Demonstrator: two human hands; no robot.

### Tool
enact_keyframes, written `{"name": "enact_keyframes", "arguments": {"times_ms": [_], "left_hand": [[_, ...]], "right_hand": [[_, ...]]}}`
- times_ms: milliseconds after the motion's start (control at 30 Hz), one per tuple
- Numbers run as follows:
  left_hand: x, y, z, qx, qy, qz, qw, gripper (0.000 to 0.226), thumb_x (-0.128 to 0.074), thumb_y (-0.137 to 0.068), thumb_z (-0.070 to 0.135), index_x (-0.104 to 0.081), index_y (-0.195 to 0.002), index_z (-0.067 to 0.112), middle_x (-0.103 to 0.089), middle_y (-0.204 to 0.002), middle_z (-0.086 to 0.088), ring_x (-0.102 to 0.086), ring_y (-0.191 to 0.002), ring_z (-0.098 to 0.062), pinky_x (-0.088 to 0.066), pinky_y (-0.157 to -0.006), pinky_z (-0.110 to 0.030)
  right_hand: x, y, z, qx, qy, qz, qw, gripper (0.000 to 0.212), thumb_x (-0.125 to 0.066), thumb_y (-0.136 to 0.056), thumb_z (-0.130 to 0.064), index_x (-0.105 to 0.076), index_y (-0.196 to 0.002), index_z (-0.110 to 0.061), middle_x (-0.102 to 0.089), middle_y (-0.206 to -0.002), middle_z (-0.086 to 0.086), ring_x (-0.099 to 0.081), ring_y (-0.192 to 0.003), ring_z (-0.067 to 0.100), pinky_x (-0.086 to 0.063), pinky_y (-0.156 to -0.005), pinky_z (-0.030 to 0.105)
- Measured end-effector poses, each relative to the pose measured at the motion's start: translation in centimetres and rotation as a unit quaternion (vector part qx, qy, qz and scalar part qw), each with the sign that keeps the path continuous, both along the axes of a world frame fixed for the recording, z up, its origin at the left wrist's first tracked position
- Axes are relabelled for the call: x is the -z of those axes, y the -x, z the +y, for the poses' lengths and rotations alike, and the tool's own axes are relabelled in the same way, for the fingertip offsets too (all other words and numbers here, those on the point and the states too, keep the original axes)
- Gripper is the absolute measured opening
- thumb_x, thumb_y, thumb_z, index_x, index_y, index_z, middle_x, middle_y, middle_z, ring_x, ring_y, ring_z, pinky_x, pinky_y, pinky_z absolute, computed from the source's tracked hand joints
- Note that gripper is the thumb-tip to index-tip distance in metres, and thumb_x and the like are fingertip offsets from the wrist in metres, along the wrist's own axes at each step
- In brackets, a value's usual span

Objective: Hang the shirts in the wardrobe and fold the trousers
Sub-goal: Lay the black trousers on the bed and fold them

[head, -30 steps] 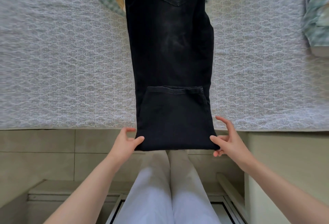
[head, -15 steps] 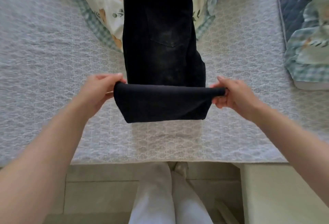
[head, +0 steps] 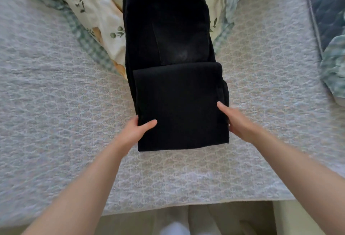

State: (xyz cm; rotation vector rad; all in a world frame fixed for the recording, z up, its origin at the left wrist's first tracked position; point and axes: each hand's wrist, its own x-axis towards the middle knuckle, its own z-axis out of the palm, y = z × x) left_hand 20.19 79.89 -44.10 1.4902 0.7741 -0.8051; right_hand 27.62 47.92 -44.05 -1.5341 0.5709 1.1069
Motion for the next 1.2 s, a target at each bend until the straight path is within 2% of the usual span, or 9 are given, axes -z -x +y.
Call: {"name": "enact_keyframes", "arguments": {"times_ms": [167,300,400,633,833,933,1000,1100,1200], "left_hand": [[1.1,0.0,-1.0,-0.029,-0.034,-0.019,0.999,0.059,-0.078,-0.083,0.035,-0.054,-0.135,0.023,-0.064,-0.123,0.009,-0.062,-0.112,-0.013,-0.051,-0.095,-0.034],[0.5,0.7,-1.7,-0.025,-0.032,-0.026,0.999,0.039,-0.070,-0.089,0.035,-0.058,-0.125,0.025,-0.065,-0.119,0.010,-0.062,-0.108,-0.009,-0.049,-0.084,-0.024],[-0.4,2.6,-1.9,-0.039,0.023,-0.003,0.999,0.023,-0.068,-0.091,0.032,-0.060,-0.112,0.035,-0.068,-0.119,0.012,-0.064,-0.110,-0.009,-0.050,-0.095,-0.030],[-2.7,8.7,-4.0,-0.075,0.078,0.060,0.992,0.026,-0.065,-0.092,0.028,-0.062,-0.118,0.030,-0.072,-0.114,0.013,-0.069,-0.106,-0.010,-0.052,-0.091,-0.031],[-3.3,14.5,-5.7,-0.038,0.076,0.113,0.990,0.022,-0.063,-0.095,0.022,-0.064,-0.116,0.026,-0.073,-0.112,0.011,-0.069,-0.107,-0.012,-0.052,-0.092,-0.030],[-2.7,16.0,-6.2,-0.035,-0.001,0.108,0.994,0.015,-0.064,-0.095,0.022,-0.067,-0.110,0.024,-0.075,-0.105,0.008,-0.071,-0.098,-0.011,-0.054,-0.081,-0.024],[-2.0,15.6,-5.9,-0.020,-0.131,0.078,0.988,0.022,-0.066,-0.093,0.021,-0.064,-0.114,0.018,-0.072,-0.109,0.000,-0.070,-0.095,-0.014,-0.053,-0.081,-0.028],[-2.1,13.2,-5.5,0.004,-0.330,-0.010,0.944,0.043,-0.067,-0.089,0.017,-0.049,-0.128,0.017,-0.058,-0.120,-0.002,-0.060,-0.105,-0.022,-0.050,-0.090,-0.041],[-3.0,8.9,-6.9,0.090,-0.427,-0.165,0.884,0.047,-0.066,-0.087,0.012,-0.048,-0.131,0.014,-0.053,-0.124,-0.003,-0.047,-0.117,-0.022,-0.041,-0.101,-0.037]], "right_hand": [[0.4,1.0,0.4,-0.019,-0.001,-0.012,1.000,0.035,-0.071,-0.086,-0.030,-0.063,-0.119,-0.020,-0.069,-0.118,-0.006,-0.063,-0.113,0.014,-0.048,-0.101,0.035],[0.4,1.8,0.8,-0.005,-0.003,-0.024,1.000,0.034,-0.066,-0.091,-0.031,-0.059,-0.123,-0.022,-0.066,-0.121,-0.006,-0.063,-0.112,0.013,-0.049,-0.100,0.035],[0.5,3.6,0.1,0.000,-0.027,-0.007,1.000,0.039,-0.061,-0.095,-0.030,-0.055,-0.132,-0.020,-0.064,-0.126,-0.006,-0.062,-0.114,0.013,-0.049,-0.102,0.037],[-1.2,7.8,-2.1,-0.030,-0.049,0.011,0.998,0.035,-0.060,-0.095,-0.028,-0.056,-0.129,-0.022,-0.067,-0.122,-0.008,-0.066,-0.109,0.009,-0.055,-0.090,0.029],[-1.5,14.2,-5.6,-0.132,-0.021,0.061,0.989,0.034,-0.060,-0.095,-0.033,-0.058,-0.128,-0.024,-0.068,-0.121,-0.010,-0.065,-0.111,0.009,-0.051,-0.098,0.035],[-1.2,16.2,-7.0,-0.134,0.003,0.066,0.989,0.025,-0.054,-0.099,-0.024,-0.065,-0.120,-0.017,-0.071,-0.115,-0.003,-0.067,-0.107,0.012,-0.052,-0.098,0.036],[-1.2,16.0,-7.4,-0.119,0.035,0.056,0.991,0.021,-0.055,-0.099,-0.022,-0.068,-0.113,-0.015,-0.072,-0.111,0.003,-0.069,-0.102,0.015,-0.054,-0.094,0.035],[-1.4,14.1,-7.6,-0.120,0.114,0.001,0.986,0.017,-0.056,-0.098,-0.023,-0.067,-0.105,-0.013,-0.072,-0.101,0.005,-0.070,-0.092,0.019,-0.057,-0.087,0.037],[-1.7,11.1,-7.4,-0.111,0.181,-0.087,0.973,0.017,-0.051,-0.099,-0.020,-0.063,-0.110,-0.012,-0.069,-0.099,0.003,-0.067,-0.092,0.020,-0.057,-0.085,0.040]]}}
